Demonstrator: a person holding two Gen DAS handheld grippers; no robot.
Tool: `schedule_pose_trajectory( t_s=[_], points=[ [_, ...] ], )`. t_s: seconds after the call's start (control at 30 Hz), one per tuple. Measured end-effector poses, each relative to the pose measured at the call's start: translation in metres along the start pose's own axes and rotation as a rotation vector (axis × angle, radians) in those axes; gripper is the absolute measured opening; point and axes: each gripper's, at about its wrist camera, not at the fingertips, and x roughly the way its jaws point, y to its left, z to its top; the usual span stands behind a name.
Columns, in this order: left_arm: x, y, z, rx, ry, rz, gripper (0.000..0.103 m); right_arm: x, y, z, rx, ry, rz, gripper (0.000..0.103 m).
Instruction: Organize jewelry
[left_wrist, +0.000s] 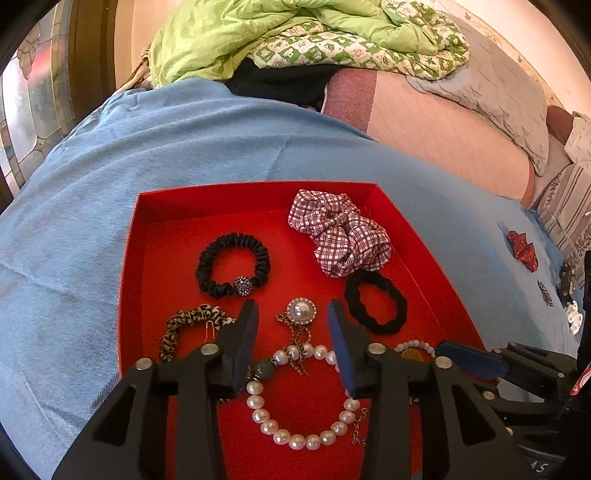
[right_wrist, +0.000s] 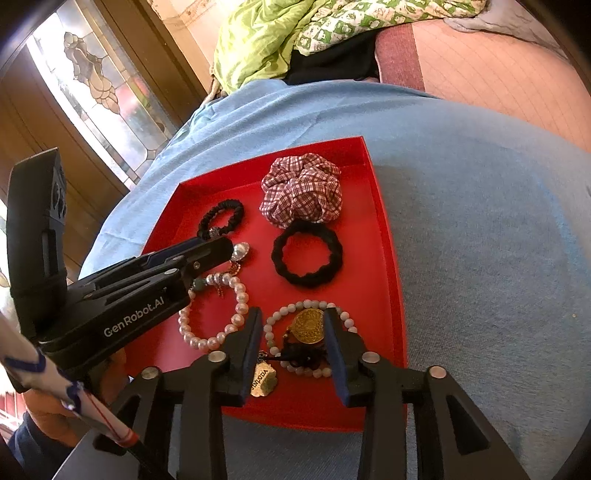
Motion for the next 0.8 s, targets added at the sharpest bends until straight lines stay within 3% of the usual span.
schedule_pose_trajectory(
  t_s=[0.2, 0.3, 0.43, 0.53, 0.63, 0.73, 0.8],
  points=[
    [-0.002, 0.0, 0.0, -0.006, -0.004, 0.009, 0.052, -0.002, 0.0, 0.001, -0.002, 0.001, -0.002, 0.041],
    [-0.004, 0.001, 0.001, -0.015, -0.015, 0.02, 0.059, -0.004, 0.0, 0.0, 0.001, -0.004, -0.006, 0.053],
    [-0.007, 0.004, 0.002, -0.03, -0.026, 0.039, 0.068, -0.011, 0.001, 0.001, -0.005, -0.011, -0.006, 0.055],
    [-0.017, 0.005, 0.005, -0.046, -0.071, 0.09, 0.074, -0.017, 0.001, 0.002, -0.01, -0.024, -0.024, 0.058],
    [-0.037, 0.008, 0.006, -0.08, -0.151, 0.143, 0.076, -0.029, 0.007, 0.0, -0.051, -0.062, -0.095, 0.063],
    [-0.065, 0.011, 0.003, -0.133, -0.243, 0.186, 0.094, -0.048, 0.019, -0.007, -0.116, -0.117, -0.184, 0.067],
    [-0.084, 0.011, -0.004, -0.154, -0.297, 0.234, 0.096, -0.064, 0.029, -0.014, -0.154, -0.162, -0.225, 0.079]
  ],
)
